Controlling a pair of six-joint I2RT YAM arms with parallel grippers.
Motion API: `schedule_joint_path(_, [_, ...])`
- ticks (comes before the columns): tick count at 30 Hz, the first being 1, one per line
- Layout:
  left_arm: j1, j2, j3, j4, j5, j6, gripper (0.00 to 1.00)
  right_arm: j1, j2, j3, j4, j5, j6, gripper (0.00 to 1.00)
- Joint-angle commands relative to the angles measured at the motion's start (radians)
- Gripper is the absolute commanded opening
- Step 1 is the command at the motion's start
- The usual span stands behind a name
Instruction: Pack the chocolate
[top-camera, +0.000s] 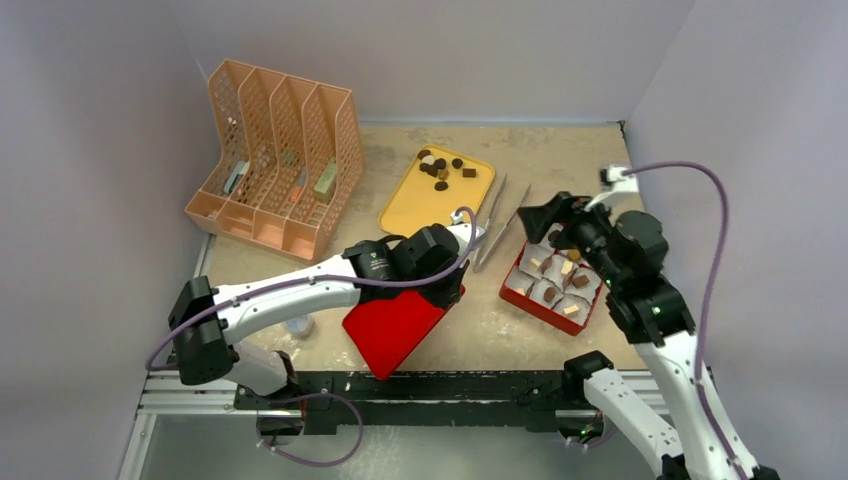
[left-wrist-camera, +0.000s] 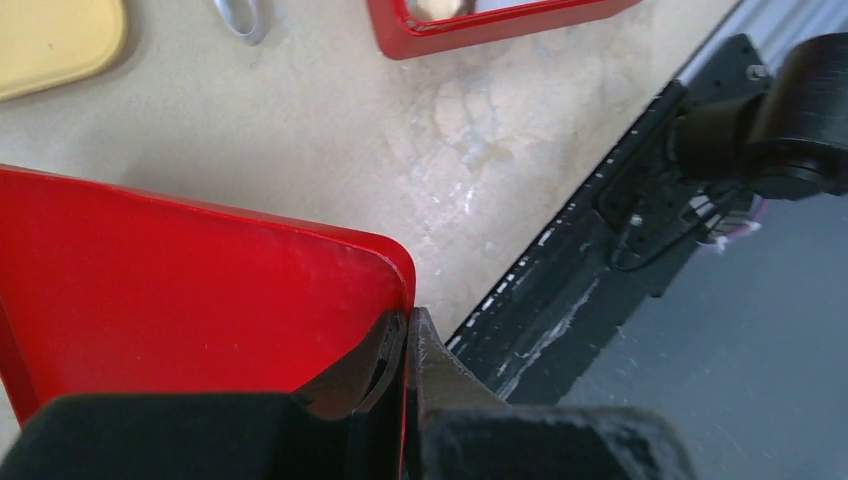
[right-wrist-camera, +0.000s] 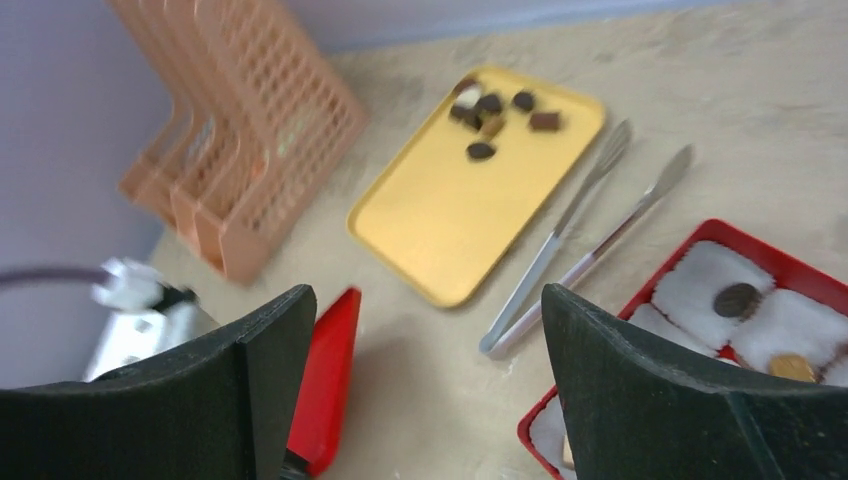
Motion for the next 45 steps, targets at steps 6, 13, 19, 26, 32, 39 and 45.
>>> schedule_joint_path(6, [0.000, -0.133, 0.047, 0.049, 0.200, 0.008, 0.00, 0.002, 0.095, -0.137, 0.351, -0.749, -0.410, 0.82])
schedule_joint_path(13, [0.037, -0.169, 0.069, 0.023, 0.321, 0.063, 0.00, 0.002, 0.115, -0.102, 0.278, -1.203, -0.898, 0.89])
schedule_joint_path(19, [0.065, -0.220, 0.080, 0.023, 0.385, 0.061, 0.00, 0.002, 0.174, -0.069, 0.049, -1.378, -1.194, 0.86])
schedule_joint_path(26, [0.073, -0.226, 0.108, 0.013, 0.432, 0.076, 0.00, 0.002, 0.281, -0.034, -0.155, -1.525, -1.451, 0.77])
schedule_joint_path(32, [0.079, -0.203, 0.141, 0.006, 0.472, 0.097, 0.00, 0.002, 0.379, 0.007, -0.336, -1.561, -1.672, 0.74])
schedule_joint_path(39, [0.088, -0.181, 0.161, 0.020, 0.499, 0.112, 0.00, 0.014, 0.456, 0.045, -0.448, -1.550, -1.786, 0.71])
schedule_joint_path(45, [0.098, -0.161, 0.188, 0.004, 0.512, 0.142, 0.00, 0.033, 0.517, 0.088, -0.519, -1.524, -1.837, 0.64])
